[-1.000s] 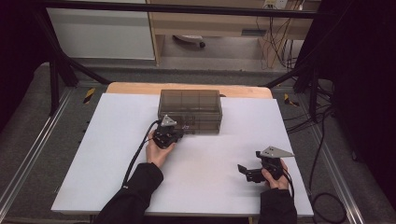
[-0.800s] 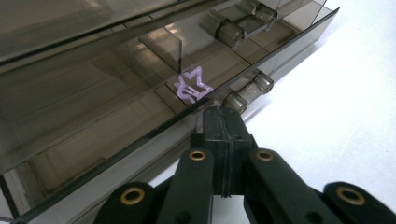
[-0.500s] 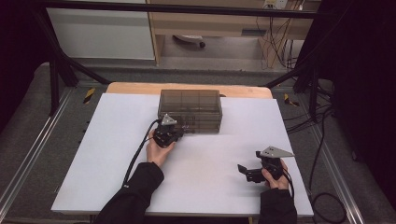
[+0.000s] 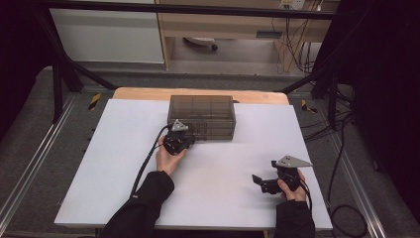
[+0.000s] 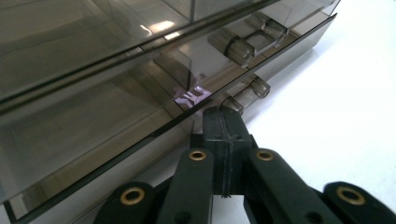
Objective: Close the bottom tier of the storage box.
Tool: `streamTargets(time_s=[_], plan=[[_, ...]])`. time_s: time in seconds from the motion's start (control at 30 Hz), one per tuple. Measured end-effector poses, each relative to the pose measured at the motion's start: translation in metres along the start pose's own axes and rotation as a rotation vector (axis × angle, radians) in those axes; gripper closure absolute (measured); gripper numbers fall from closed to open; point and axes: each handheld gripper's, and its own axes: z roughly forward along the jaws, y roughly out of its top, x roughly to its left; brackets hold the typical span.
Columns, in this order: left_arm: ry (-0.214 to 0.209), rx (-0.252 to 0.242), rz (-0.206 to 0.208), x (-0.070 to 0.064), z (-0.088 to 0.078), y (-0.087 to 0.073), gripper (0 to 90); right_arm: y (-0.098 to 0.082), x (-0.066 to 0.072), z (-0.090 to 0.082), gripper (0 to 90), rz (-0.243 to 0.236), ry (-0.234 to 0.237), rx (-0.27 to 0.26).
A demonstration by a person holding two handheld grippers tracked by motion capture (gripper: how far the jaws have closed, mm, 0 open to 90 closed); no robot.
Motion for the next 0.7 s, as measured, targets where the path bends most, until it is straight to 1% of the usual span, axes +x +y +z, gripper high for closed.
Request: streamTargets(time_s=[0.43,0.7], plan=[[0.019,-0.003,-0.008,0.0031,0.0020,-0.0006,89.7,0.0001,0.0001,-0.0002,2.0,0.000,0.001,-0.001],[0.025,-0.003,0.002,0.0026,0.0025,-0.0007,89.8,0.0002,0.0003,-0.0001,2.0,-0.001,0.001,-0.001]])
